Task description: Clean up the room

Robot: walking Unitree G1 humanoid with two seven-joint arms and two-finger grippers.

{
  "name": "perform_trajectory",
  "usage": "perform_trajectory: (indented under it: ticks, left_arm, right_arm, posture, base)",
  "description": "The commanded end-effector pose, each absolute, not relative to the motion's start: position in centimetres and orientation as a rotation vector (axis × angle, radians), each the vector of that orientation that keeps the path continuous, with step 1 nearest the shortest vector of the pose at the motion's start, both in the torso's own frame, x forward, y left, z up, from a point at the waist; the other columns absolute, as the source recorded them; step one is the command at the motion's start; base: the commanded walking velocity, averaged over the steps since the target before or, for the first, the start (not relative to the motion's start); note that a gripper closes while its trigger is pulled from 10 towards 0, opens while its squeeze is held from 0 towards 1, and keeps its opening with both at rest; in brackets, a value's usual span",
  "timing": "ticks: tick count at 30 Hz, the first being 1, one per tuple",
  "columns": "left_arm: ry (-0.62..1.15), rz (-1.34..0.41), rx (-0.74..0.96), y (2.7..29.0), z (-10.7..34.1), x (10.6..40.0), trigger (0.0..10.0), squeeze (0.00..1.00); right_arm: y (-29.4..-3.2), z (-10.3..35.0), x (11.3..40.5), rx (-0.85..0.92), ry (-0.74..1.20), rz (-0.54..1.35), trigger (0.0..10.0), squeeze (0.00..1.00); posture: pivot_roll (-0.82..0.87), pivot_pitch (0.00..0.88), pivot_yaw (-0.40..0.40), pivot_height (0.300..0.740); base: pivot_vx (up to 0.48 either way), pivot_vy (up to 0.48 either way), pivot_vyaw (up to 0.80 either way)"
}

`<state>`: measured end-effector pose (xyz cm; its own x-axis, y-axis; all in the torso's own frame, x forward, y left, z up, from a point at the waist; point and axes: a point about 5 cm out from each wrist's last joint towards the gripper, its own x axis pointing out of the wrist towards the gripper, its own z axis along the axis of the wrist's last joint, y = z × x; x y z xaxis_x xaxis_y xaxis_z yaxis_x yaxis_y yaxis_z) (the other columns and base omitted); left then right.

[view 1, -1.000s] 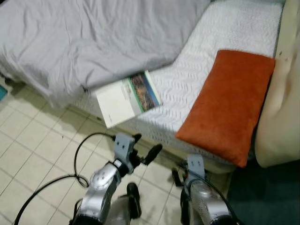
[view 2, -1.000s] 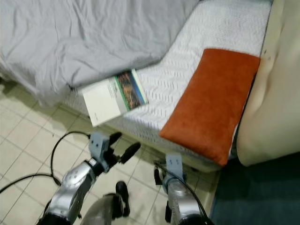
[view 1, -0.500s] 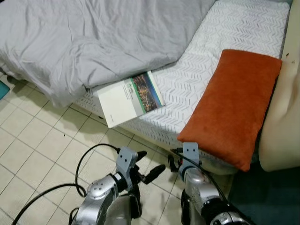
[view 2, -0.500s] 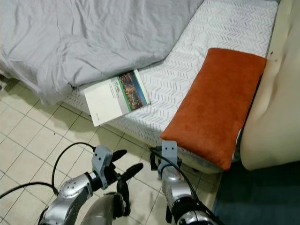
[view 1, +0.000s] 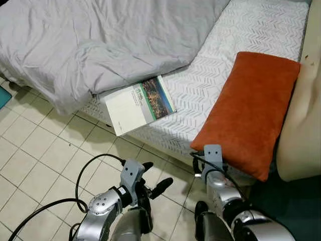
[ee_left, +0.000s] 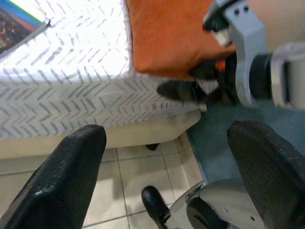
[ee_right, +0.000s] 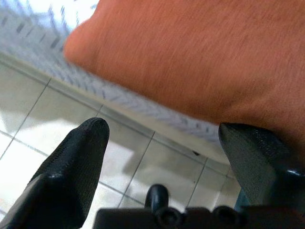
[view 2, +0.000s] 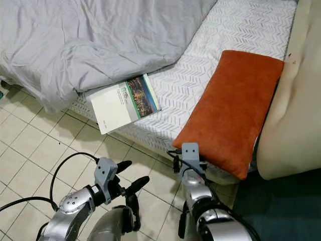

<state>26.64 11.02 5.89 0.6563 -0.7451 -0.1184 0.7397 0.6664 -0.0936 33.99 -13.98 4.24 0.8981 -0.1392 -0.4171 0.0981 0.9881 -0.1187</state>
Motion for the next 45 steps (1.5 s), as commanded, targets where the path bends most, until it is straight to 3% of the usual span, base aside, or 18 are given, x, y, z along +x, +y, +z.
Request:
perform_trajectory:
  ticks: [1, 16, 35, 45]
  left_arm:
    - [0.188, -0.856, -0.04, 11.2, 5.0, 25.7, 10.0, 0.0]
    - [0.198, -0.829, -0.034, 11.8, 4.9, 25.3, 10.0, 0.0]
    - [0.206, -0.823, -0.021, 12.1, 4.9, 25.4, 10.0, 0.0]
    - [0.193, -0.856, -0.05, 10.5, 4.7, 26.1, 10.0, 0.0]
  right_arm:
    - [-15.1, 4.3, 34.0, -0.085, 0.438, -0.179, 10.0, 0.0]
    - [-17.4, 8.6, 36.7, -0.036, 0.298, -0.273, 10.0, 0.0]
    - [-17.7, 8.3, 36.6, -0.13, 0.32, -0.251, 10.0, 0.0]
    - [-17.3, 9.8, 37.5, -0.09, 0.27, -0.22, 10.0, 0.0]
  posture:
    - [0.08, 0.458, 0.096, 0.74]
    - [0.09, 0.458, 0.094, 0.74]
    - [0.1, 0.459, 0.092, 0.74]
    - [0.06, 0.425, 0.07, 0.74]
  base:
    - [0.0, 0.0, 0.0]
    - [0.0, 0.0, 0.0]
    - [0.0, 0.0, 0.0]
    - [0.0, 0.0, 0.0]
